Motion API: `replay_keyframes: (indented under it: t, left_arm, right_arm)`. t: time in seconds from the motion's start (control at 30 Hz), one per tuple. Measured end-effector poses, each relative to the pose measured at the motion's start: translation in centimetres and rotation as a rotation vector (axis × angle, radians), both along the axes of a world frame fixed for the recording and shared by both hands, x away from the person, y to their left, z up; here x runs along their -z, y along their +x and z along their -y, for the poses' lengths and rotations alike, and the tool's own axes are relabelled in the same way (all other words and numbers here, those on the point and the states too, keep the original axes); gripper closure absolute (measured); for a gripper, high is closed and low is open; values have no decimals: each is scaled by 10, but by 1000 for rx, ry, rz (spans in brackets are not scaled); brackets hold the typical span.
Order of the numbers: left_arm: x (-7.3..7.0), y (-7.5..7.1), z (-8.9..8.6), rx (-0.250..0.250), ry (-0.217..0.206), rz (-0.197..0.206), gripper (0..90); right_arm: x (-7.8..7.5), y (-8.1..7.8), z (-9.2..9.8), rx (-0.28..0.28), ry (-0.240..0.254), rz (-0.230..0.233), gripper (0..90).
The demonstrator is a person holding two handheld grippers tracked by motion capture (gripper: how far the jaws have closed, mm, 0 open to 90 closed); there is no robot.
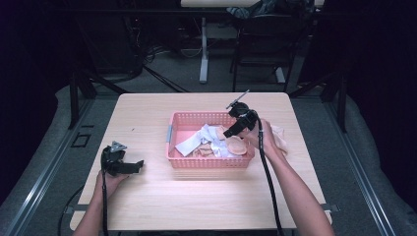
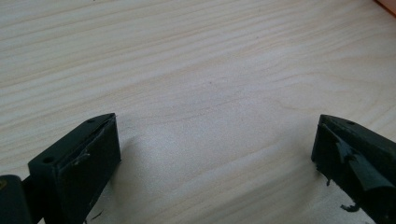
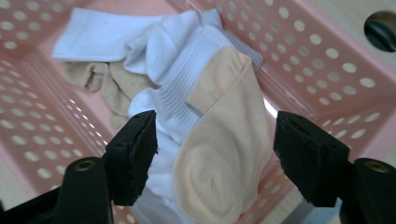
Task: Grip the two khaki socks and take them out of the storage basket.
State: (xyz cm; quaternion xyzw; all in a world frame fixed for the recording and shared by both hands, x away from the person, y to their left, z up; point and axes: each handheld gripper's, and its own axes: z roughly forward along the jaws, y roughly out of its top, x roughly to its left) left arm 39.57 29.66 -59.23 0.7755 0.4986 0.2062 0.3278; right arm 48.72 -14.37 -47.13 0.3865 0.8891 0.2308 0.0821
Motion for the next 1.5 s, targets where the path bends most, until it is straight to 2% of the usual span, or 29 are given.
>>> replay_keyframes:
  t: [0.07,0.13,0.2,0.27,0.3,0.4,0.47,0.5,0.57,0.6,0.63,0.7,0.8,0.87,1.0,1.07,1.23,1.3,1.5]
  left_arm:
    - [0,0,0,0,0,0,9]
    - [0,0,0,0,0,0,9]
    - [0,0,0,0,0,0,9]
    - [0,0,0,0,0,0,9]
    - [0,0,0,0,0,0,9]
    - [0,0,0,2,0,0,10]
    - [0,0,0,3,1,0,9]
    - [0,0,0,3,1,0,10]
    - [0,0,0,3,1,0,9]
    - [0,0,0,4,2,0,10]
    - [0,0,0,4,2,0,10]
    - [0,0,0,4,1,0,10]
    - [0,0,0,4,2,0,10]
    - [0,0,0,4,1,0,10]
    - [0,1,0,7,1,0,11]
    - [0,1,0,7,1,0,11]
    - [0,1,0,12,4,1,11]
    - [0,0,0,12,4,0,11]
    - [0,1,0,14,1,1,11]
  right_arm:
    - [6,4,-5,3,-42,-17,372]
    - [14,7,-9,21,-46,-24,413]
    - [21,10,-12,32,-80,-38,423]
    - [28,13,-13,48,-78,-54,445]
    - [31,15,-13,48,-94,-64,462]
    - [35,18,-14,62,-129,-77,503]
    - [40,18,-15,83,-154,-65,511]
    - [41,20,-15,79,-163,-88,513]
    - [44,21,-15,84,-176,-94,547]
    - [48,21,-15,101,-143,-92,567]
    - [47,23,-14,78,-179,-115,598]
    - [51,23,-14,82,-157,-130,690]
    - [53,23,-13,78,-156,-140,812]
    - [52,23,-11,77,-145,-139,854]
    - [43,20,-5,90,-112,-112,860]
    - [38,17,-2,105,-72,-95,860]
    - [22,11,6,84,-51,-64,860]
    - [17,9,9,97,-16,-51,860]
    - [3,5,15,89,12,-14,861]
